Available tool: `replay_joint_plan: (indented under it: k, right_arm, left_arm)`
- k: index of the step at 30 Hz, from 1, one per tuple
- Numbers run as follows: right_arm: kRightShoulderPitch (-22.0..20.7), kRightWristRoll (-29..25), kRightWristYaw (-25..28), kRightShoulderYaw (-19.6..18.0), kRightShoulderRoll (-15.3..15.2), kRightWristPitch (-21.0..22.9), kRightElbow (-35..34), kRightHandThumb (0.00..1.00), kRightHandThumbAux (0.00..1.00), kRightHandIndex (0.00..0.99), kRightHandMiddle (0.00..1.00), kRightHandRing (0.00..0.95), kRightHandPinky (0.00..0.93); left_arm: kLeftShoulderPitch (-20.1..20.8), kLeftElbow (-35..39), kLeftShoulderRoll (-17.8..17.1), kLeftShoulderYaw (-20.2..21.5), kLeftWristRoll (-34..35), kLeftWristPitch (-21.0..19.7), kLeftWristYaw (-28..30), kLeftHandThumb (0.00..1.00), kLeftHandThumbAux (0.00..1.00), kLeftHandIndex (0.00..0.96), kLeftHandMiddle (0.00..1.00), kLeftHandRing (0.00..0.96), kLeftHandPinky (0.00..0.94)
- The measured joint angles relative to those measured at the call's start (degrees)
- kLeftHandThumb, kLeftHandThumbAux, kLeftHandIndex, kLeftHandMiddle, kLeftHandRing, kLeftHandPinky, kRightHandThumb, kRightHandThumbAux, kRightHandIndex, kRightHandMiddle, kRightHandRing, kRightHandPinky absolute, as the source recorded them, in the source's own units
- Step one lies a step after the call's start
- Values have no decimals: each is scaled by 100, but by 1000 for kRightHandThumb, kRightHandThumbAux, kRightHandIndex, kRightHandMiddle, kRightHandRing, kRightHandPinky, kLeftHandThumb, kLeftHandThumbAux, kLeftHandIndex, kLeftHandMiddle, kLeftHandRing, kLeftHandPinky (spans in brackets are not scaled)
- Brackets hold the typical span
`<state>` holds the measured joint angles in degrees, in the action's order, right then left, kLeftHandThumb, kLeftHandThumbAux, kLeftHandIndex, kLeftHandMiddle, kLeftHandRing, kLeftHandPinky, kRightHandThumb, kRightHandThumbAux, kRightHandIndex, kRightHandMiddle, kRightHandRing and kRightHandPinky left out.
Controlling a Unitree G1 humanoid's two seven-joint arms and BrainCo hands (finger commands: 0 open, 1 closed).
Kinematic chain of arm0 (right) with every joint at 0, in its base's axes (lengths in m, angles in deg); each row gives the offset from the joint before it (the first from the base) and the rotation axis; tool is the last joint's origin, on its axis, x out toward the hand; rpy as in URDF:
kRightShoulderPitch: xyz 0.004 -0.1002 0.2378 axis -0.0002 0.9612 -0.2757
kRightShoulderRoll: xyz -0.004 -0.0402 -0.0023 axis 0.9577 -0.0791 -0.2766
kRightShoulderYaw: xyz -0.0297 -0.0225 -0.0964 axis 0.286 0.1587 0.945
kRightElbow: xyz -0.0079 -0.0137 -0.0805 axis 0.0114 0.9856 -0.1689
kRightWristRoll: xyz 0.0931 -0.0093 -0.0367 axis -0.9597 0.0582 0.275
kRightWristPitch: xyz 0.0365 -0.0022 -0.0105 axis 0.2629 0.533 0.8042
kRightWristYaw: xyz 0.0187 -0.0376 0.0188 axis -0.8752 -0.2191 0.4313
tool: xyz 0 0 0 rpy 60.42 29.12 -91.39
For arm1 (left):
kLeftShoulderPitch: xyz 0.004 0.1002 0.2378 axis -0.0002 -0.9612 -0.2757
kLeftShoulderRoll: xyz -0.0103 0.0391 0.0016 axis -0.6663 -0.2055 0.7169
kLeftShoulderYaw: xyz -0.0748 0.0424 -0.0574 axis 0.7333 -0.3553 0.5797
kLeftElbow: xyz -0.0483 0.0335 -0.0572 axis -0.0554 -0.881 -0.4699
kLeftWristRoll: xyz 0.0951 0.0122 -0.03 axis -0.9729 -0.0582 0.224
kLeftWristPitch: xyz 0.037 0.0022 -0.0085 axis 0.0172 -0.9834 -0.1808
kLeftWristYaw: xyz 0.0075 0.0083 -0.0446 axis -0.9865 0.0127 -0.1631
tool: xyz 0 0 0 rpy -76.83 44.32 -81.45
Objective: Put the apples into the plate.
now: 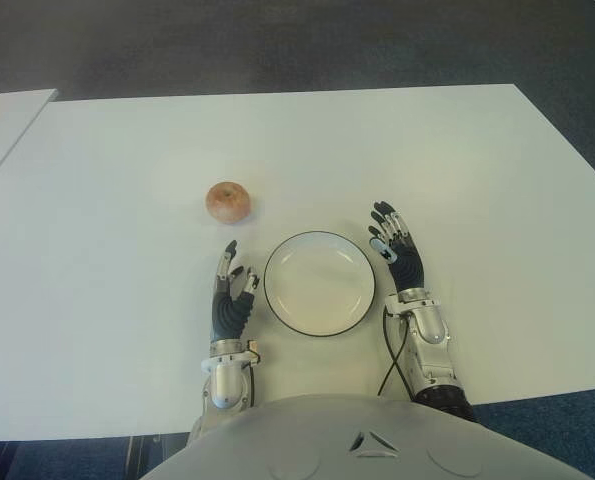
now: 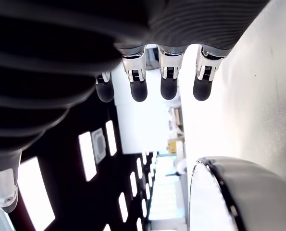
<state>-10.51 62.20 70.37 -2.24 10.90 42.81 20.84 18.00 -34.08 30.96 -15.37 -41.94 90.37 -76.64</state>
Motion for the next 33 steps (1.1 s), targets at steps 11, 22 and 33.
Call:
replay_joint_plan:
  k: [11,22,33]
  right_arm:
    - [-46,3,-8,-7,34,-60,87,108,512,0,0,0,0]
    - [-200,77,-101,5,50,-96,336,126,538,0,0,0,0]
    - [-389,142,-174,-1,50,-174,549,135,557,0,0,0,7]
  left_arm:
    - [-157,1686,51,-83,-2505,-1627,-162,193,406,30,10,2,27]
    - [6,2790,-313,-38,-3969,-3010,634,331,350,73,0,0,43]
    - [408,2954,-1024,51,-5016,-3627,1853,286,352,72,0,0,44]
